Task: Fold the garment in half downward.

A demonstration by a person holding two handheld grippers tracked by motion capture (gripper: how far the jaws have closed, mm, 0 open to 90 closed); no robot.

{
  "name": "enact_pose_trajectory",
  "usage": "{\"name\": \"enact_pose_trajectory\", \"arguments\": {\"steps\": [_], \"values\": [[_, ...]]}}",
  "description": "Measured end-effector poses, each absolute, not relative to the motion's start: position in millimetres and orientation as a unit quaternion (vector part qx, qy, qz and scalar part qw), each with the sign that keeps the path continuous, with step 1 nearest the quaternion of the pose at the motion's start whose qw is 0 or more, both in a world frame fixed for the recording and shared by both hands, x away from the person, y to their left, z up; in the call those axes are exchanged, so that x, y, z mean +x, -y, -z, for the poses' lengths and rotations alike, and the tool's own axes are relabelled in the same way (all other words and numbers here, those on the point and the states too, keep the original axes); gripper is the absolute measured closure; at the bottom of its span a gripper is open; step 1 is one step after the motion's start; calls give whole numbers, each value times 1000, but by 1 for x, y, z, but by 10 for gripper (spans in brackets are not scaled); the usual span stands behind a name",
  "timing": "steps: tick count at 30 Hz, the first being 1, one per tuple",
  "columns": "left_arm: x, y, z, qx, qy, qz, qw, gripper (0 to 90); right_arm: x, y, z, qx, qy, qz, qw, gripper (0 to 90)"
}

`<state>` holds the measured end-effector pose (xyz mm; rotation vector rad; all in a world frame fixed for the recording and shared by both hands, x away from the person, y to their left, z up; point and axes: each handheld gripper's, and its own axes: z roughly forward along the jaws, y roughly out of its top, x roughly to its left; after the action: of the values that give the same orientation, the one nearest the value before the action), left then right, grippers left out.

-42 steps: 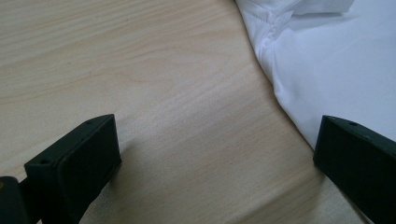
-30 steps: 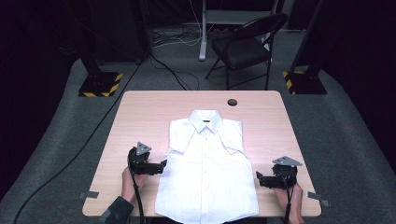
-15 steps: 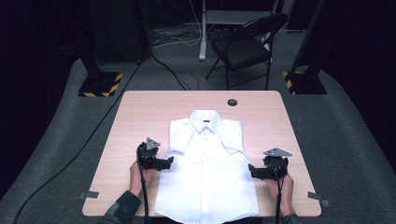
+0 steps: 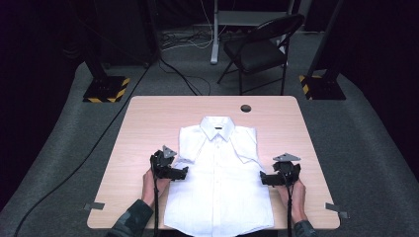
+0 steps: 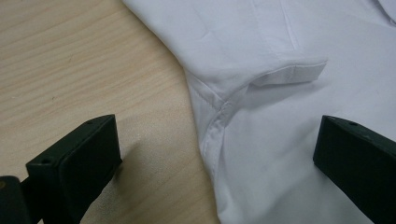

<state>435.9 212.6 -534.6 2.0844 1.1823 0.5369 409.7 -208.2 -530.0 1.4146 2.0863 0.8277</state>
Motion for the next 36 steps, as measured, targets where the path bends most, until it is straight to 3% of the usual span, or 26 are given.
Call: {"name": "enact_pose_trajectory", "arguments": {"steps": [36], "values": [[423,-214,536,805,-443,-196,343,1,389,202,527,504,-778,-277,254,3]]}}
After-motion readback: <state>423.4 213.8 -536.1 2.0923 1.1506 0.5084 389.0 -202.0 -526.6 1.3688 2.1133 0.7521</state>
